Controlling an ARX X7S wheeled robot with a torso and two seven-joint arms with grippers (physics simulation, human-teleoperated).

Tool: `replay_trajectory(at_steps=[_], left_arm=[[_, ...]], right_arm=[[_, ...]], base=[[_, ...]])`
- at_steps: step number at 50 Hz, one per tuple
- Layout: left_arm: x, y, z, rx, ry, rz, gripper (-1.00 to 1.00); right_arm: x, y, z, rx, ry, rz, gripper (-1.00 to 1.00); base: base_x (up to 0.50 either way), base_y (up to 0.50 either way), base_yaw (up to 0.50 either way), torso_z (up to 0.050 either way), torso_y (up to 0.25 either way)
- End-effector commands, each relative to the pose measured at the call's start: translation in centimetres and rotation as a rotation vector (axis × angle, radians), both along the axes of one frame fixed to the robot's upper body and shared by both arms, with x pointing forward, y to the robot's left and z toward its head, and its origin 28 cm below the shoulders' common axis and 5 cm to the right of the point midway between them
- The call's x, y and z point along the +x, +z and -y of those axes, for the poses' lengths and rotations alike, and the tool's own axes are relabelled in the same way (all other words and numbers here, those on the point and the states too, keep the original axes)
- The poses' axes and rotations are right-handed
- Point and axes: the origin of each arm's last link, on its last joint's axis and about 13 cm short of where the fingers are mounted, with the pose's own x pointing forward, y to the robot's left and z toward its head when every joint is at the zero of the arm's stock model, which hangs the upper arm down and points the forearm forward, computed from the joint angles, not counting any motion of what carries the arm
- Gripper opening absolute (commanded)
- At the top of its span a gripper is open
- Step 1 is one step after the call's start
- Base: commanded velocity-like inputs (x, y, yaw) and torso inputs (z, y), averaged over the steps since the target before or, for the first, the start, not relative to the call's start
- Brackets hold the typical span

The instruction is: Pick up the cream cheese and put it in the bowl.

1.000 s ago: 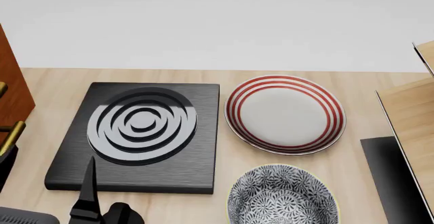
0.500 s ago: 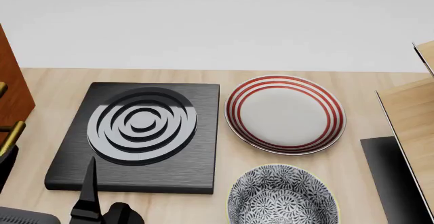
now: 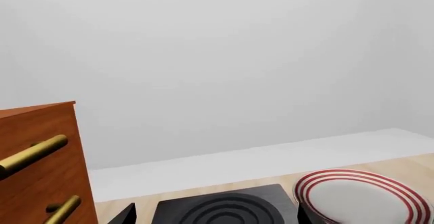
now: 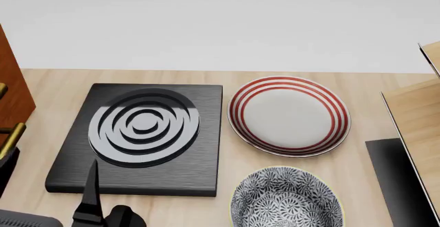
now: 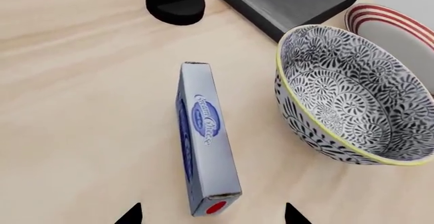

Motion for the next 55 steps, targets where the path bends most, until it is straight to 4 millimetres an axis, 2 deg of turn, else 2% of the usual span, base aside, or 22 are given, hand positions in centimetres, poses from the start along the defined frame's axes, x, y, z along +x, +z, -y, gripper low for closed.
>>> replay_trajectory(at_steps=[1, 19, 29, 55], left_arm=[[0.0, -1.0, 0.1, 0.009, -0.013, -0.022, 1.0], [0.1, -1.0, 0.1, 0.008, -0.016, -0.028, 1.0], [0.0, -1.0, 0.2, 0.01, -0.018, -0.025, 1.0], [0.0, -0.8, 0.2, 0.008, -0.021, -0.019, 1.0]], right_arm=[[0.4, -1.1, 0.5, 0.004, -0.017, -0.03, 1.0], [2.4, -1.8, 1.4, -0.007, -0.025, -0.05, 1.0], [3.4, -1.9, 1.1, -0.014, -0.004, -0.052, 1.0], [4.5, -2.1, 0.0, -0.004, 0.039, -0.044, 1.0]], base=[[0.0, 0.0, 0.0, 0.0, 0.0], [0.0, 0.0, 0.0, 0.0, 0.0], [0.0, 0.0, 0.0, 0.0, 0.0], [0.0, 0.0, 0.0, 0.0, 0.0]])
